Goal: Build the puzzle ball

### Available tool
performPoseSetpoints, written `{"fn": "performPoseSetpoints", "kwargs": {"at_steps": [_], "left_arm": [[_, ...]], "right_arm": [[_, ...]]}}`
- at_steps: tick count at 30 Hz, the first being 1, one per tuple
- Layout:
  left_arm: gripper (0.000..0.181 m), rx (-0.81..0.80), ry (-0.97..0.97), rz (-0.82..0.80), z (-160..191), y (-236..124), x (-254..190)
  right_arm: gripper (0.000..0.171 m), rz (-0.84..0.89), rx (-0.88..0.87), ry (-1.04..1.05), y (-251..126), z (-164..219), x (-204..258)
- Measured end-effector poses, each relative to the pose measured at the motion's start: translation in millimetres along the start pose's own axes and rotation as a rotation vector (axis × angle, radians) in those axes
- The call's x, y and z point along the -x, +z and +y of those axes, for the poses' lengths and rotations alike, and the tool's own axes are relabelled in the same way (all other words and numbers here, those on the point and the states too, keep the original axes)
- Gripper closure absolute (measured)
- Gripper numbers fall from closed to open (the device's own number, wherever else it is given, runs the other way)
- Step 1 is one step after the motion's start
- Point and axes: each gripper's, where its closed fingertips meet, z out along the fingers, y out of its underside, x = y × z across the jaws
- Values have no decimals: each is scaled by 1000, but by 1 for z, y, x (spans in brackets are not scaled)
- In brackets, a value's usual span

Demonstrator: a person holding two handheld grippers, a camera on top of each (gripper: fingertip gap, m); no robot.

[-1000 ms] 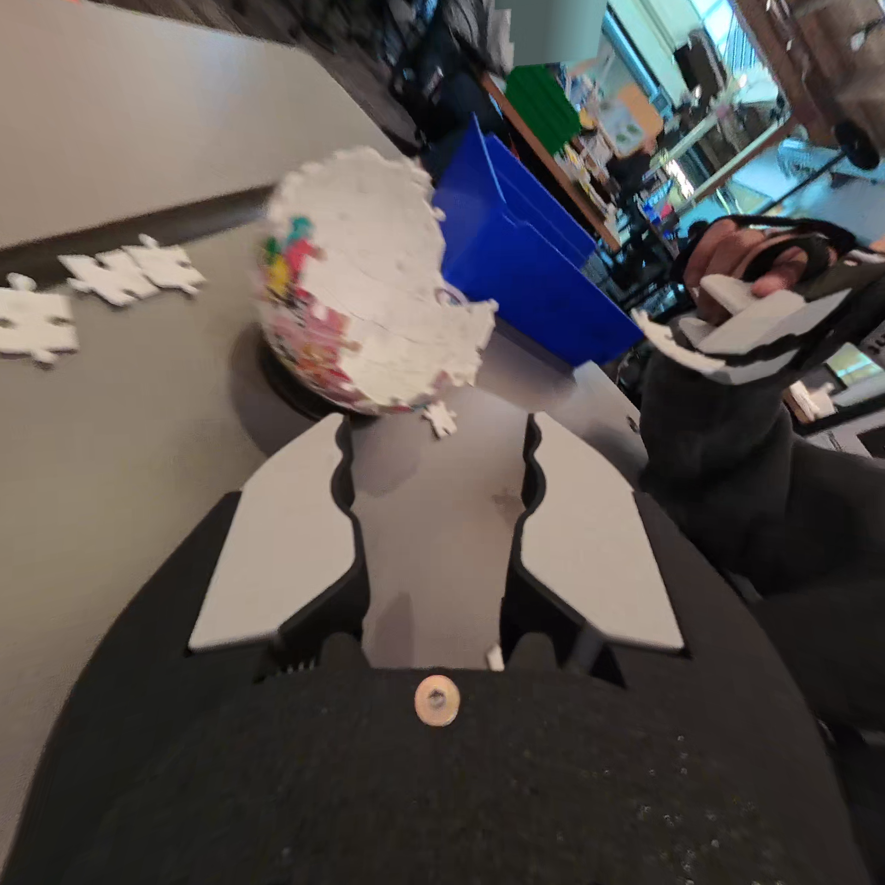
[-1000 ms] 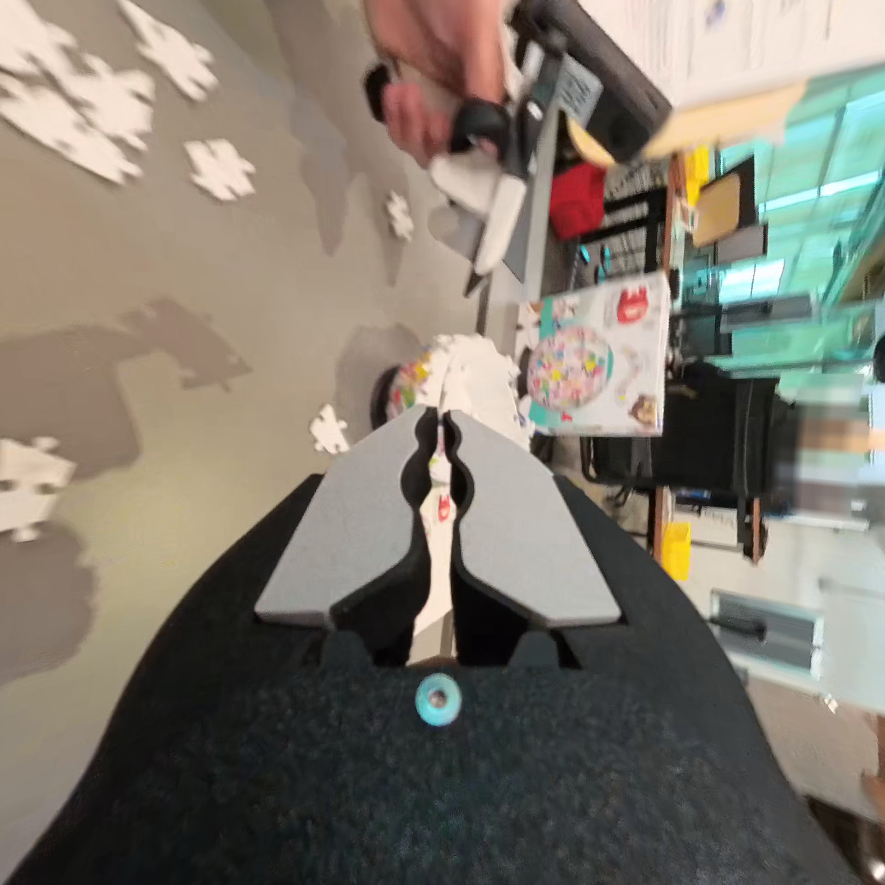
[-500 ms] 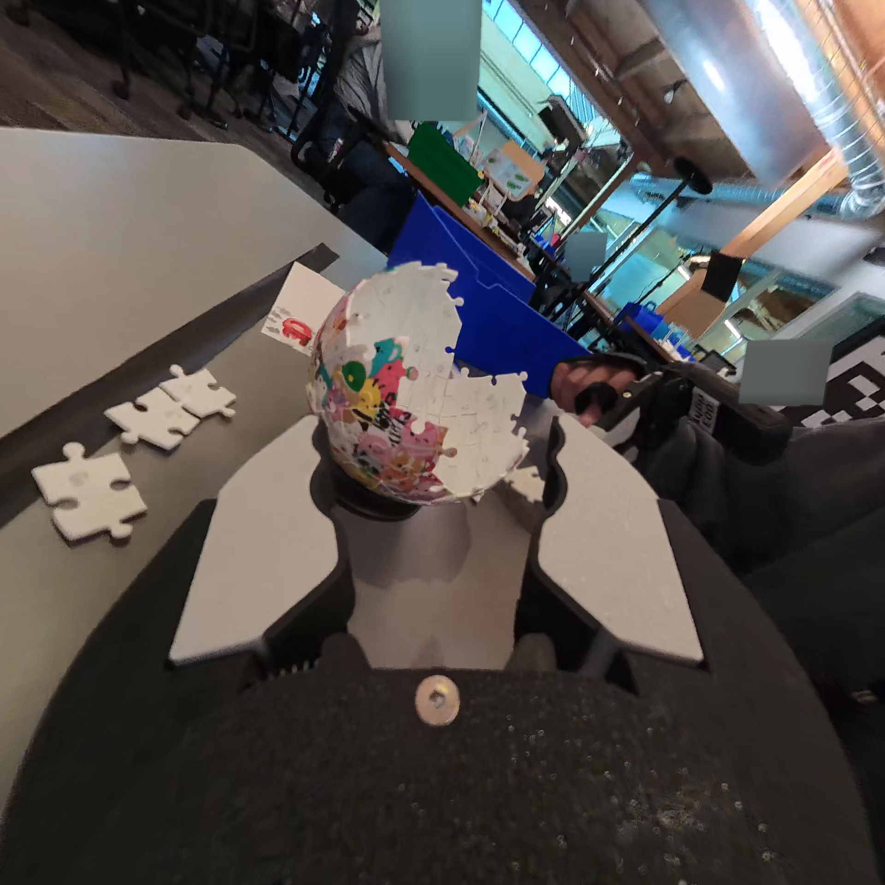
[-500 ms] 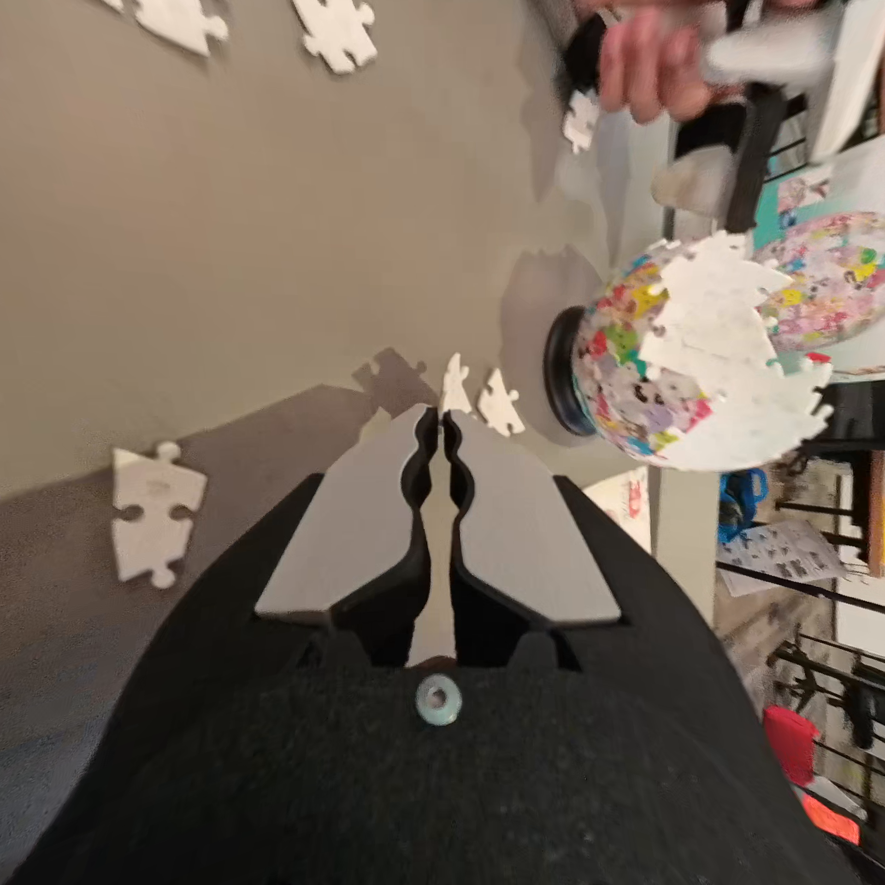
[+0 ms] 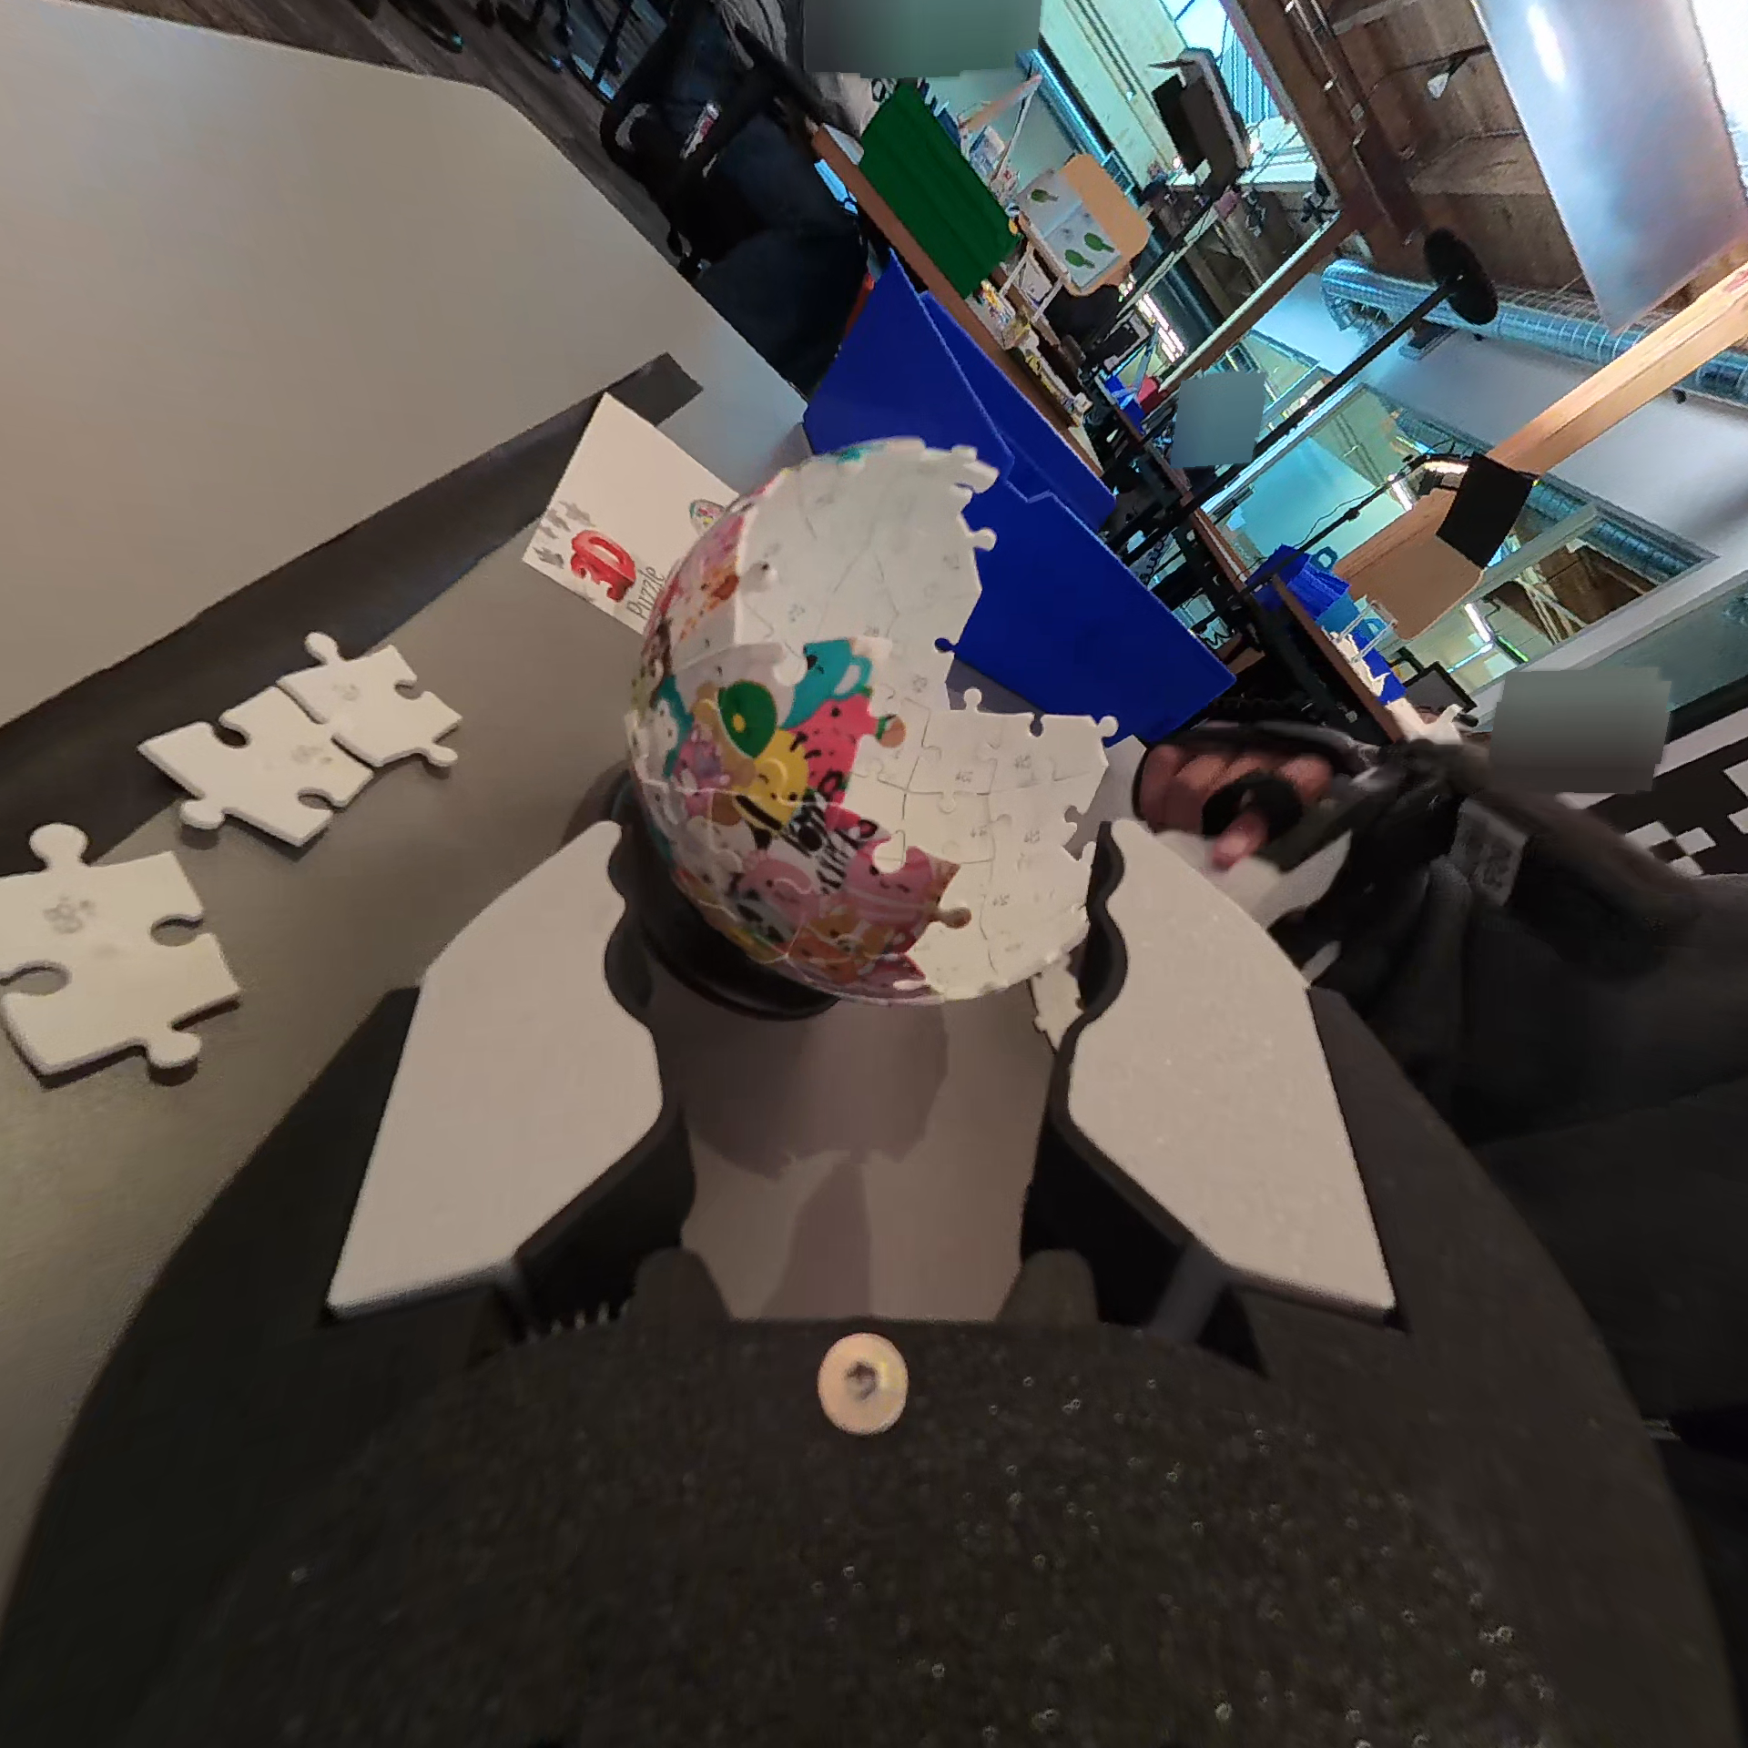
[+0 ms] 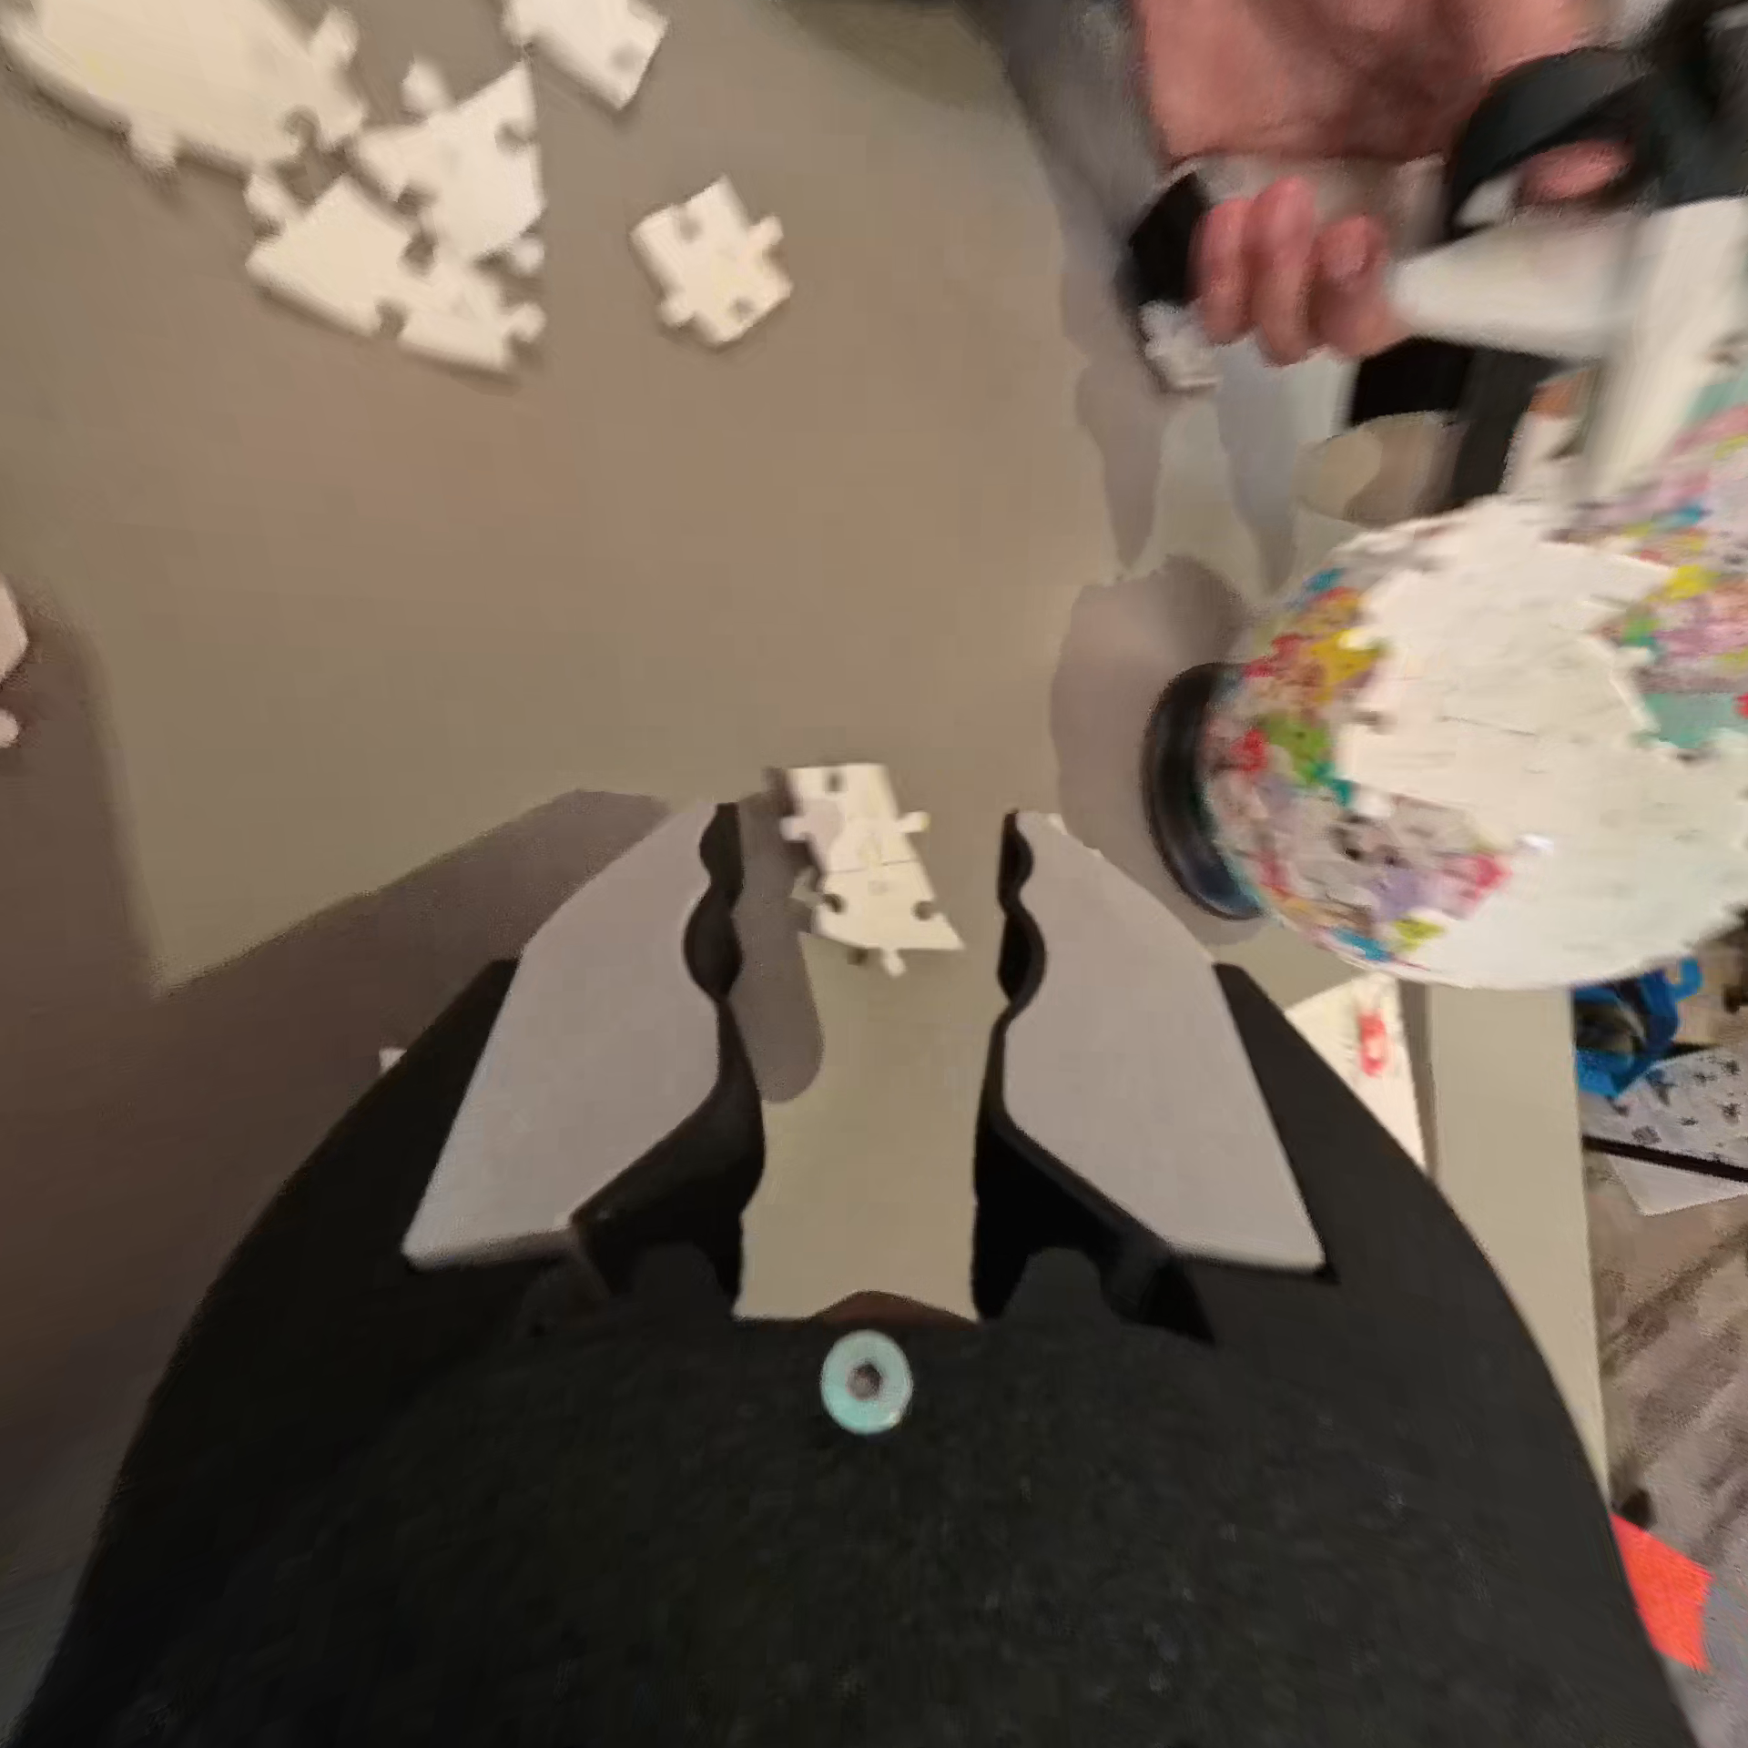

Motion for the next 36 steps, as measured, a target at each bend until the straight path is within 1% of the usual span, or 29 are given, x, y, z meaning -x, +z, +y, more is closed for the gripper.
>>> {"fn": "performPoseSetpoints", "kwargs": {"at_steps": [2,3,5,7,9,11,14,16,23,27,31,34,36], "left_arm": [[92,11,-8,-9,3,3,1],[92,14,-13,-12,4,5,2],[91,23,-26,-8,7,7,1],[90,31,-33,-10,9,10,0],[90,28,-34,-6,9,11,-2],[89,24,-33,-11,9,12,-4],[87,20,-33,-12,10,11,-6],[87,8,-33,-20,9,9,-6],[88,-72,-26,-12,-2,-6,-15],[88,-80,-25,-49,-1,-12,-6],[86,-78,-59,-36,4,-10,-4],[85,-42,-47,-23,10,-2,-10],[80,-41,-36,-28,10,1,-14]], "right_arm": [[100,84,-35,93,-14,-2,-37],[90,114,-18,154,-20,5,-56],[71,102,69,291,-18,31,-82],[64,79,171,404,-6,56,-97],[58,31,166,469,12,58,-100],[58,19,114,484,26,50,-103],[56,8,88,489,37,42,-101],[52,10,92,494,42,43,-102],[52,-43,87,524,56,50,-103],[52,9,91,504,47,55,-112],[49,71,32,405,35,40,-121],[43,51,47,397,43,44,-120],[41,32,47,406,49,46,-117]]}}
